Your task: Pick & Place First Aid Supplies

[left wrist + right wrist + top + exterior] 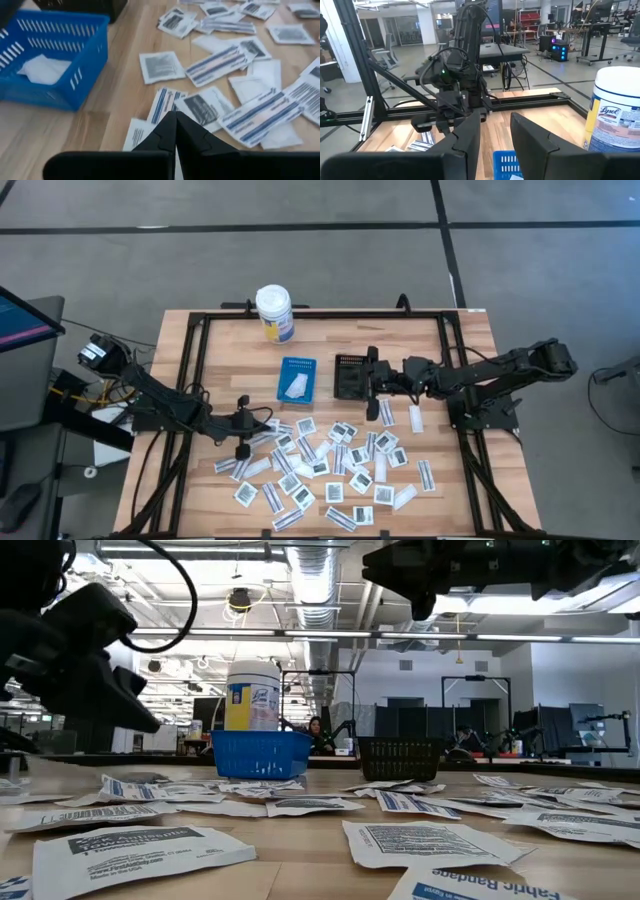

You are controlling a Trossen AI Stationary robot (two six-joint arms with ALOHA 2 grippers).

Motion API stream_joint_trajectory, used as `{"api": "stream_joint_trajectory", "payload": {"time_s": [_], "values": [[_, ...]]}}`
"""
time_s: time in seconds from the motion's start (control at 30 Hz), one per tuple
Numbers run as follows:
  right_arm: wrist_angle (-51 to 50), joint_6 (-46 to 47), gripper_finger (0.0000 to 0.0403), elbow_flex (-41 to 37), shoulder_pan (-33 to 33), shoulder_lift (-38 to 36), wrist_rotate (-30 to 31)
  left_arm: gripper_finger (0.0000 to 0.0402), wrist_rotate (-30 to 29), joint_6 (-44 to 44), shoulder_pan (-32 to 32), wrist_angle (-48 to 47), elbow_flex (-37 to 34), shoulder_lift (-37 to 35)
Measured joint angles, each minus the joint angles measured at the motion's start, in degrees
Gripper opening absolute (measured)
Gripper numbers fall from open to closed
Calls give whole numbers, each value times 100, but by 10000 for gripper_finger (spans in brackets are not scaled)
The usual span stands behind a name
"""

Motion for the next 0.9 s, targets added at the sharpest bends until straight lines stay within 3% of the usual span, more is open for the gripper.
{"api": "stream_joint_trajectory", "payload": {"time_s": [0.2,0.37,0.63,0.9], "values": [[80,-220,102,91,30,403,-547,6,71,12,0,51,2,-4],[66,-668,102,640,138,1086,-593,23,160,12,-2,63,4,-7],[-671,-741,102,1590,144,1766,-591,95,519,-176,27,69,15,46],[-906,-743,102,2032,75,2175,-584,156,314,-458,37,196,15,603]]}}
